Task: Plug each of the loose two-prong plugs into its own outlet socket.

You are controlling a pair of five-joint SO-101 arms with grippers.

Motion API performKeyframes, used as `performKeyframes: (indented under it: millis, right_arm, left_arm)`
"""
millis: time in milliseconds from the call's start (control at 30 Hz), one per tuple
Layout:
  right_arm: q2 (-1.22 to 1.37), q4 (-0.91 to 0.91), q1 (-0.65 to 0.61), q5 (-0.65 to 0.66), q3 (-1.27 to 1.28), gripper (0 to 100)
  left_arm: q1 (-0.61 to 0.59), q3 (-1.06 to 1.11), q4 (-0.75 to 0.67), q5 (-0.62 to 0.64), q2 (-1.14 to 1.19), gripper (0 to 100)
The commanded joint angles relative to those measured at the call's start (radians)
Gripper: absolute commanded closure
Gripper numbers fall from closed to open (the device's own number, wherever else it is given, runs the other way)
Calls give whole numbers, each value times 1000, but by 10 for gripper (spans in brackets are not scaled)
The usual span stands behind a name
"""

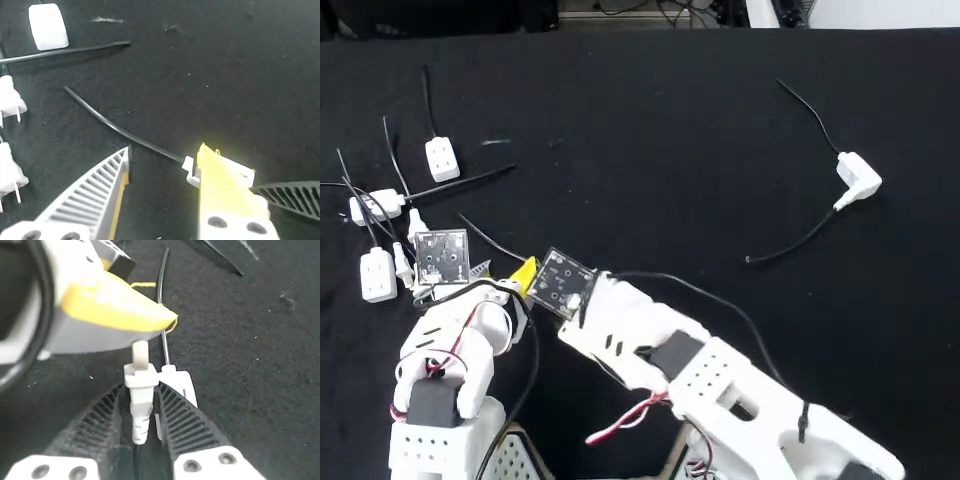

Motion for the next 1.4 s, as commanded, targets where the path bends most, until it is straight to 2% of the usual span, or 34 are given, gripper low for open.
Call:
performKeyframes:
  millis: [0,233,400,533,633,733,867,1000,1200,1367]
  right_arm:
    - [-88,-15,-14,-15,4,988]
    - [-133,18,-12,-15,12,988]
    - [-127,32,-12,-9,15,988]
    - [-125,31,-8,-9,28,988]
    - [-124,32,-8,-9,31,988]
    - [-124,32,-11,-9,31,988]
    - [-124,32,-12,-9,31,988]
    - [-124,34,-12,-9,31,988]
    - [-134,112,-14,-12,-12,988]
    - [-134,110,-14,-15,-13,988]
  left_arm:
    - [2,-7,-18,5,3,784]
    - [10,21,-20,-68,3,784]
    - [-1,-2,-49,-69,3,784]
    - [-73,-85,-55,-63,3,784]
    - [-107,-134,-25,8,3,784]
    - [-73,-157,15,57,3,784]
    - [36,-122,18,6,3,784]
    - [119,-79,15,-97,3,784]
    - [50,13,-61,-121,3,784]
    - [7,56,-110,-121,3,784]
